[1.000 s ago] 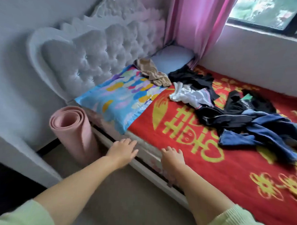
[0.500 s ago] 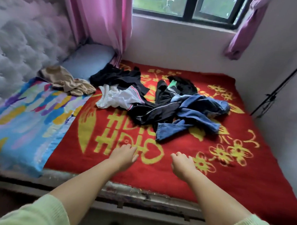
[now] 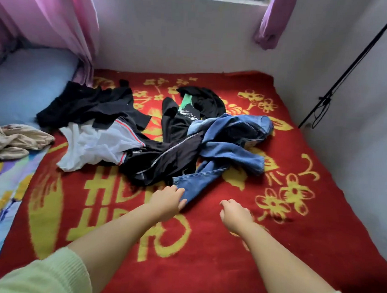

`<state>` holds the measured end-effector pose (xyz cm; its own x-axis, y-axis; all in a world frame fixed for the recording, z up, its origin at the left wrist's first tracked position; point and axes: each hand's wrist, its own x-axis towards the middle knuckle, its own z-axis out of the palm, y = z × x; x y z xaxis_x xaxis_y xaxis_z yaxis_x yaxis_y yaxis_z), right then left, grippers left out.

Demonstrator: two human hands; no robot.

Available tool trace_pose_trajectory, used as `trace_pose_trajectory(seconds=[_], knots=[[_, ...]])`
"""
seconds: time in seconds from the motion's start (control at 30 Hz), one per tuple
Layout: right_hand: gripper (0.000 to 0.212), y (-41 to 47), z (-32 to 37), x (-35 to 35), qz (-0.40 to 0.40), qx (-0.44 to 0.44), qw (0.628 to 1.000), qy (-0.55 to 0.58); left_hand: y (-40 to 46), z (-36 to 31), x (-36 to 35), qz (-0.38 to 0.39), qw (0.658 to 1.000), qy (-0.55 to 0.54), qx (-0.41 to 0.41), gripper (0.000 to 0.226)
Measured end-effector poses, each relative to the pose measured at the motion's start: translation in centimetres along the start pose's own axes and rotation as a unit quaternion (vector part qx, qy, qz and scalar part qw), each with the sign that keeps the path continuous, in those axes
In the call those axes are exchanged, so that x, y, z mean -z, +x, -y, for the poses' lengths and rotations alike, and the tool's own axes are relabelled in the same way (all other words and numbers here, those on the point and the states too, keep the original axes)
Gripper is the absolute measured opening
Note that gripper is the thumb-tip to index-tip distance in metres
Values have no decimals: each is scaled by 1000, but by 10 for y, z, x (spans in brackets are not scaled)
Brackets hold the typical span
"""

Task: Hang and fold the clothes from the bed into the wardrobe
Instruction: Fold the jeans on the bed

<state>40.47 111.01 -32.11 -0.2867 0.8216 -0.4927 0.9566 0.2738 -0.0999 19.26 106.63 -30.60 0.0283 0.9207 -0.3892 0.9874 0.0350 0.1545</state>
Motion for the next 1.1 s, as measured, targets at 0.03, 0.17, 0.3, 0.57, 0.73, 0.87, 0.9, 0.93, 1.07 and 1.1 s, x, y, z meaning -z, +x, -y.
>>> trace_pose_trajectory(seconds=[0.03, 0.17, 0.3, 0.57, 0.73, 0.87, 0.9, 0.93, 1.07, 1.1], knots=[[37, 11, -8, 0, 9, -10, 1000, 7, 16, -3, 0, 8, 1000, 2, -9, 44], [37, 54, -47, -4, 44, -44, 998, 18, 62, -14, -14, 21, 999, -19, -20, 45], [38, 115, -86, -5, 69, -57, 996, 11, 106, -14, -44, 41, 998, -45, 4, 49], [42, 258, -118, 11, -2, 24, 998, -55, 233, -15, -75, 18, 997, -54, 48, 62], [74, 335, -141, 17, -52, 31, 997, -57, 300, -27, -109, 22, 999, -36, 20, 69], [73, 363, -178, -9, 17, -35, 998, -49, 311, -31, -132, 47, 997, 46, 29, 56], [58, 364, -186, -17, 21, -43, 998, -41, 309, -32, -136, 44, 998, 45, 32, 43], [46, 360, -191, -23, 9, -48, 998, -29, 304, -33, -139, 44, 998, 36, 32, 33], [34, 325, -188, -48, -29, -41, 999, -7, 276, -47, -150, 36, 997, -41, 52, 23], [33, 312, -183, -55, -15, -26, 999, -12, 269, -52, -151, 32, 995, -64, 65, 23]])
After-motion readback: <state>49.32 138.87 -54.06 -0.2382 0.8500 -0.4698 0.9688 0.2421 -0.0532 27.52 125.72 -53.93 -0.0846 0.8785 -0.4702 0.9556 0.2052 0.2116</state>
